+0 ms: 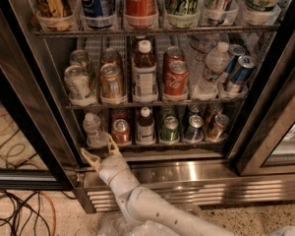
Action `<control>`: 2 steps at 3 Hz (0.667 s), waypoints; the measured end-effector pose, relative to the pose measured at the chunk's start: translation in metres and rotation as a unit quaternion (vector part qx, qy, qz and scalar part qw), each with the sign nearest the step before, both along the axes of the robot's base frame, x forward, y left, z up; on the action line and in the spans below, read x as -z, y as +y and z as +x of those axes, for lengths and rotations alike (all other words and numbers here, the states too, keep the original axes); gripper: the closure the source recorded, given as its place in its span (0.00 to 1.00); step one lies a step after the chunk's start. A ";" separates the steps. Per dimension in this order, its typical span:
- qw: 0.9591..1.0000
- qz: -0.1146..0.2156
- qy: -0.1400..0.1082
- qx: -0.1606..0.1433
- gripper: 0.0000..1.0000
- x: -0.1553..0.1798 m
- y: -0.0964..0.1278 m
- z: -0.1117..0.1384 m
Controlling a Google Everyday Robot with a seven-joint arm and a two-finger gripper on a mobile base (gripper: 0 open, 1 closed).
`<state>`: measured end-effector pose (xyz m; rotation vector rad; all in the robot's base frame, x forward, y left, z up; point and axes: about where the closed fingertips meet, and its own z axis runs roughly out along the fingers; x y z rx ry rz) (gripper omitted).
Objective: Pick water bottle from bottom shelf of fridge
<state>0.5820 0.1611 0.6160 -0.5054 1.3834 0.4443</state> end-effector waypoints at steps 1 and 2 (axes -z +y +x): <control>1.000 0.000 0.000 -0.004 0.35 -0.001 0.005 0.011; 1.000 0.003 0.000 -0.006 0.35 -0.003 0.009 0.023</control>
Offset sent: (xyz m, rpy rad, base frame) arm 0.0360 0.0128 0.0031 0.0142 0.0003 0.0152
